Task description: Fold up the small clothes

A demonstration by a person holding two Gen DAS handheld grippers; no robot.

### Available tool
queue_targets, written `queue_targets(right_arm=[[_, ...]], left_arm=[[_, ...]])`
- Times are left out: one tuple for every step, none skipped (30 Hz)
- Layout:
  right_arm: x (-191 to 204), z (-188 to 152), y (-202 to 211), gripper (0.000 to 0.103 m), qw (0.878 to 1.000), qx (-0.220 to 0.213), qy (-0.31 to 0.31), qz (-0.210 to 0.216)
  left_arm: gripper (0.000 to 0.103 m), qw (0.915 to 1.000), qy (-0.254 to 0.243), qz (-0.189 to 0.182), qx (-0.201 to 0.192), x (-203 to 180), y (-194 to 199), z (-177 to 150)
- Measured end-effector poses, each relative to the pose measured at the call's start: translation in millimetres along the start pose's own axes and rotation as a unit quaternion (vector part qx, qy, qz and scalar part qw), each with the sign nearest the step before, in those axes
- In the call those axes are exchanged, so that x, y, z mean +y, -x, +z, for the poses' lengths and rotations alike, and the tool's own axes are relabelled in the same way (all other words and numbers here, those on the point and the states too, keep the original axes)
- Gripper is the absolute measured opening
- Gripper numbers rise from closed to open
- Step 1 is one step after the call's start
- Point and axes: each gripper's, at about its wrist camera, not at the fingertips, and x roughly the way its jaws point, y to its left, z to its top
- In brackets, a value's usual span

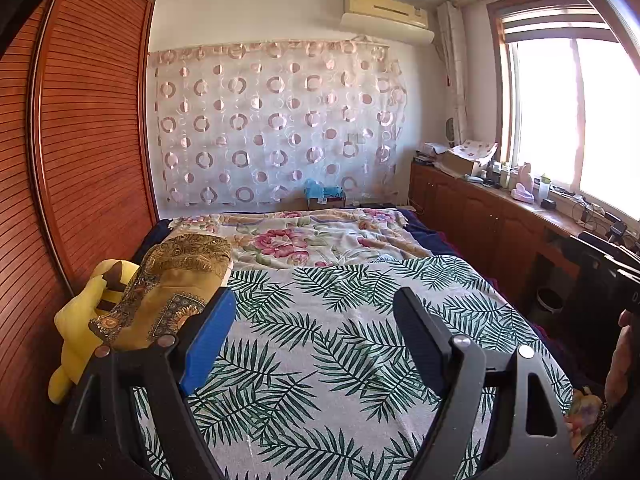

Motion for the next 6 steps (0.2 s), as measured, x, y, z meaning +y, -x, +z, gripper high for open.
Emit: queue_targets(right_arm=[[-0.1, -0.1, 0.2, 0.076, 1.0, 0.0, 0.0, 0.0], [-0.3, 0.4, 0.3, 0.076, 1.0, 0.0, -0.001, 0.001], [-0.6, -0.1, 0.5, 0.076, 1.0, 0.0, 0.0, 0.001], [-0.5, -0.2, 0.5, 0.076, 1.0, 0.0, 0.0, 0.0], [-0.7, 0.3, 0.6, 0.076, 1.0, 0.0, 0.0, 0.0], [-0.8, -0.2, 1.0, 0.076, 1.0, -0.001, -0.001, 0.001]], left_arm=[[0.082, 1.0, 0.0, 0.0, 0.0, 0.0, 0.1, 0.0], [0.082, 1.0, 0.0, 0.0, -0.001, 0.0, 0.0, 0.0], [0.082, 1.0, 0.001, 0.0, 0.0, 0.0, 0.0, 0.0], [0.082, 1.0, 0.001, -0.001, 0.0, -0.1, -0.1, -0.1], [0.082, 1.0, 0.0, 0.0, 0.0, -0.6, -0.8, 0.5], [0.082, 1.0, 0.0, 0.0, 0.0, -0.4, -1.1, 0.5]])
